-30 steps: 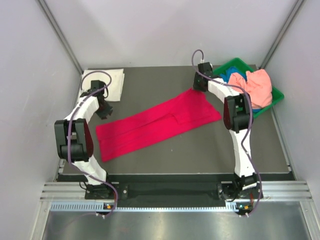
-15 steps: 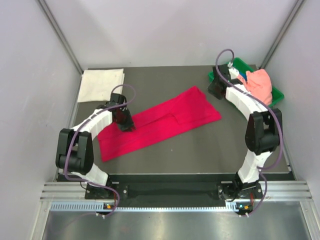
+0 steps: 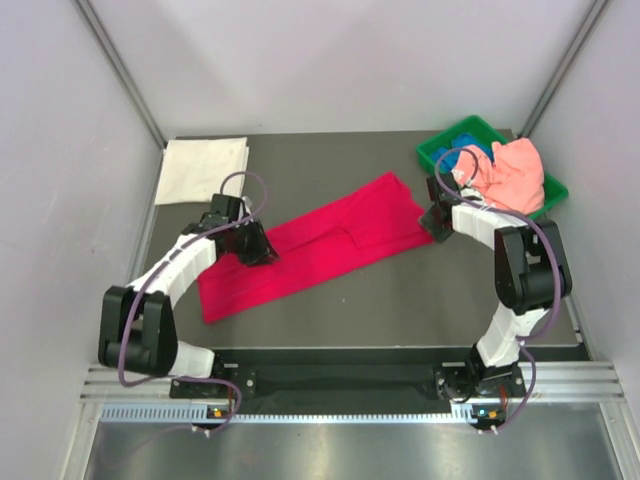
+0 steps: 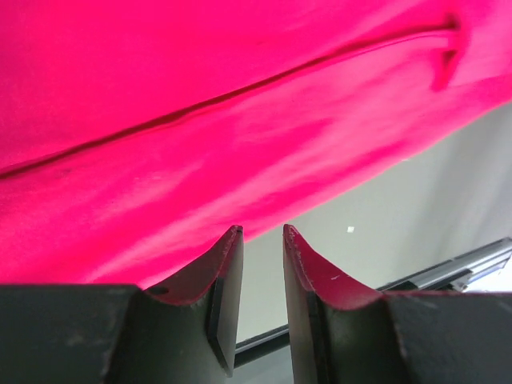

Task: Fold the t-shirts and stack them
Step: Fold the tshirt

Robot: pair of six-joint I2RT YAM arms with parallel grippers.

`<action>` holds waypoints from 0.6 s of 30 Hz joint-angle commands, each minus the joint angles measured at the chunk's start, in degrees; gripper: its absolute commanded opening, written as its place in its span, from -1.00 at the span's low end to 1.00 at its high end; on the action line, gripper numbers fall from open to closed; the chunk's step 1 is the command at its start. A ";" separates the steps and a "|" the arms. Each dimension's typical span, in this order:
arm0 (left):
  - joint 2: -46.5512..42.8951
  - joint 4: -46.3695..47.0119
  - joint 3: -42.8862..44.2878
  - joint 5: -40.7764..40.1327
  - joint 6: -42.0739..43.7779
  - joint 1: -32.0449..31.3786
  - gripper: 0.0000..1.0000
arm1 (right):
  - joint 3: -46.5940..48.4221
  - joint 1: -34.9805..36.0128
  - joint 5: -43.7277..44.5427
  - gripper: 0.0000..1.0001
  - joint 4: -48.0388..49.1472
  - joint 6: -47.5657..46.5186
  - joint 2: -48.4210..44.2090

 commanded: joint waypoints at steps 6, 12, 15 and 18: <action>-5.51 -4.28 7.41 -5.89 1.07 0.15 -0.36 | -1.88 -1.94 2.43 -0.32 5.14 -1.07 -0.88; -5.42 -6.76 11.20 -12.33 -0.26 2.43 -0.35 | 1.27 -3.35 1.29 -0.49 4.62 -5.28 3.33; -4.54 -7.63 13.65 -11.45 1.06 6.64 -0.35 | 1.99 -3.44 -0.46 -0.42 5.40 -8.09 3.43; -3.32 -8.94 16.55 -10.04 2.82 9.99 -0.35 | 4.09 -3.88 -1.17 -0.35 3.39 -9.15 2.29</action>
